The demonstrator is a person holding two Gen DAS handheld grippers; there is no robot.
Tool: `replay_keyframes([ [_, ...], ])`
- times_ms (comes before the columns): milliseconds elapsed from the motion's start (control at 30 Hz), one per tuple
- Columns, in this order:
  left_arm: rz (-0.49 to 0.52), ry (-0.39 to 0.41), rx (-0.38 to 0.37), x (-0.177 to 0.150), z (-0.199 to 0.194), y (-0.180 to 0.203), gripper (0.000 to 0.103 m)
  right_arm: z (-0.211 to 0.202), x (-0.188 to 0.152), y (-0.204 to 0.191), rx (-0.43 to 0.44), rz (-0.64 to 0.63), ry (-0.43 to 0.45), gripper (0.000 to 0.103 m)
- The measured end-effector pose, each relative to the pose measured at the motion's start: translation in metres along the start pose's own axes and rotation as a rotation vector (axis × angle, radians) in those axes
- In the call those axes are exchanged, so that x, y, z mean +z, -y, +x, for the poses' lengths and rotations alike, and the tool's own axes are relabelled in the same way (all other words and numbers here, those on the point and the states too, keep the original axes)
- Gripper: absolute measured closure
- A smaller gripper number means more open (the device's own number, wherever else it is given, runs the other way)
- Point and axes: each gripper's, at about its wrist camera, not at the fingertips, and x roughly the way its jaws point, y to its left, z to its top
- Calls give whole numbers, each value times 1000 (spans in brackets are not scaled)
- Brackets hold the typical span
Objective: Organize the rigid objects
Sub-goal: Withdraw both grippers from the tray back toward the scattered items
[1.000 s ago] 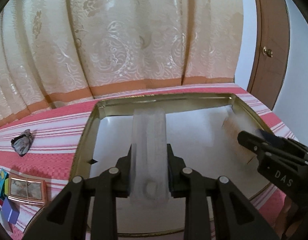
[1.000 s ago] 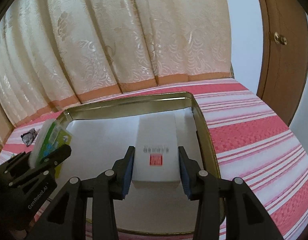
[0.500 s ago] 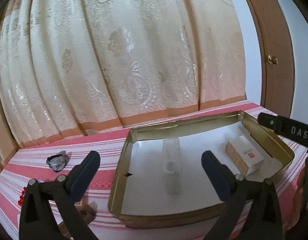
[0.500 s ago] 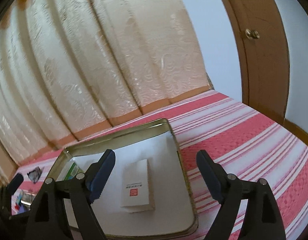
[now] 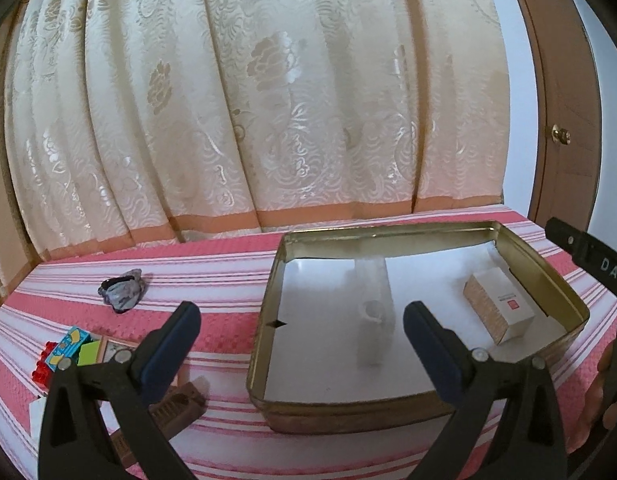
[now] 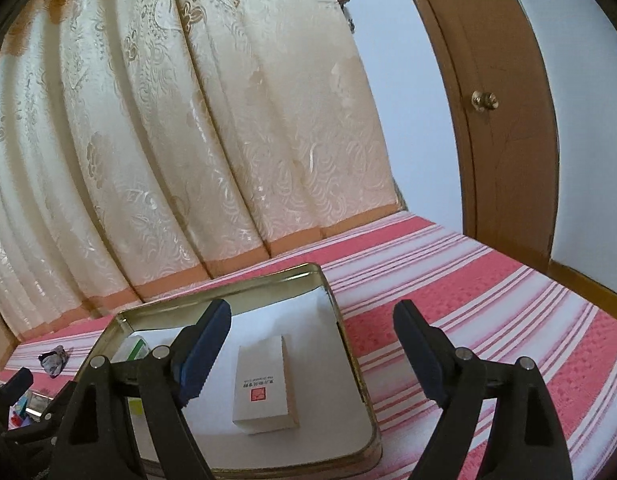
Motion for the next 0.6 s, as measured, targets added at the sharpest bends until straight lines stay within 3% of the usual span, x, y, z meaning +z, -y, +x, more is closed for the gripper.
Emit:
replay_keyframes([
  [600,-29,-14,14,-6,-7,-25,0,-20,-12,-26,7,-37,26,18],
])
